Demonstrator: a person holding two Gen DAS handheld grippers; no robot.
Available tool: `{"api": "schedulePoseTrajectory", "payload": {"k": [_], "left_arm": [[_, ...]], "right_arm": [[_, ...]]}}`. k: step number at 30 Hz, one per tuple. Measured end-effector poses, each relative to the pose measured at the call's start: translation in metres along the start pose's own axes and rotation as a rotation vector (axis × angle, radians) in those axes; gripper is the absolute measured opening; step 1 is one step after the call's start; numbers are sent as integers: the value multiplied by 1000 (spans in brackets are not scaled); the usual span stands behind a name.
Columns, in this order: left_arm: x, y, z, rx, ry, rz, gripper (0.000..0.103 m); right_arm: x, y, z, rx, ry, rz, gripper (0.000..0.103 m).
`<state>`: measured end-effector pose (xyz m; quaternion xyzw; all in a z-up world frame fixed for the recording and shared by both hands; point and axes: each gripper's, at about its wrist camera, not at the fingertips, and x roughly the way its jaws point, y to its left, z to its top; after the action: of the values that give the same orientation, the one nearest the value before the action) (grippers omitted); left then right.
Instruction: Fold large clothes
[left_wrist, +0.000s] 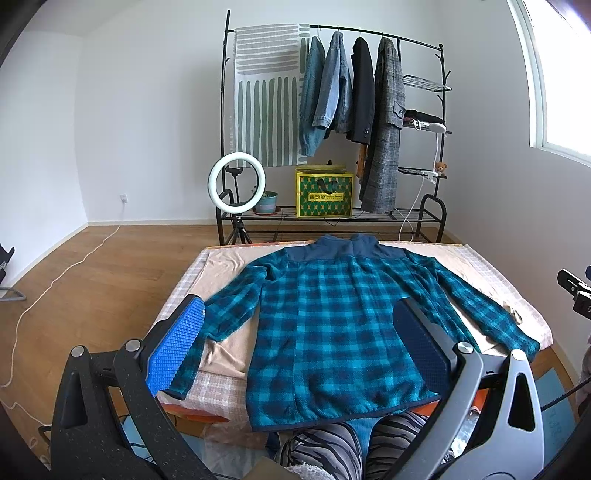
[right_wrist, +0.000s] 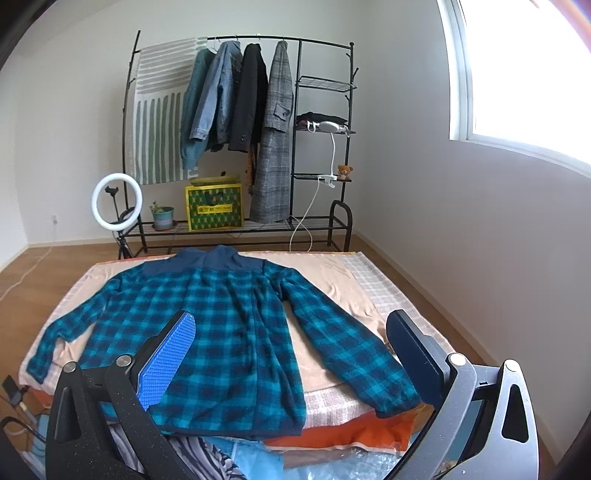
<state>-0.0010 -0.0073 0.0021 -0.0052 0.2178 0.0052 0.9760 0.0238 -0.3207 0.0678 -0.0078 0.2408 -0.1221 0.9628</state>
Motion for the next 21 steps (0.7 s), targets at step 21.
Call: {"api": "schedulePoseTrajectory", "payload": {"k": [21], "left_arm": [[-5,7,13,0,-4,2,103]], "right_arm": [[-2,6,-2,0,-4,23,102]]}}
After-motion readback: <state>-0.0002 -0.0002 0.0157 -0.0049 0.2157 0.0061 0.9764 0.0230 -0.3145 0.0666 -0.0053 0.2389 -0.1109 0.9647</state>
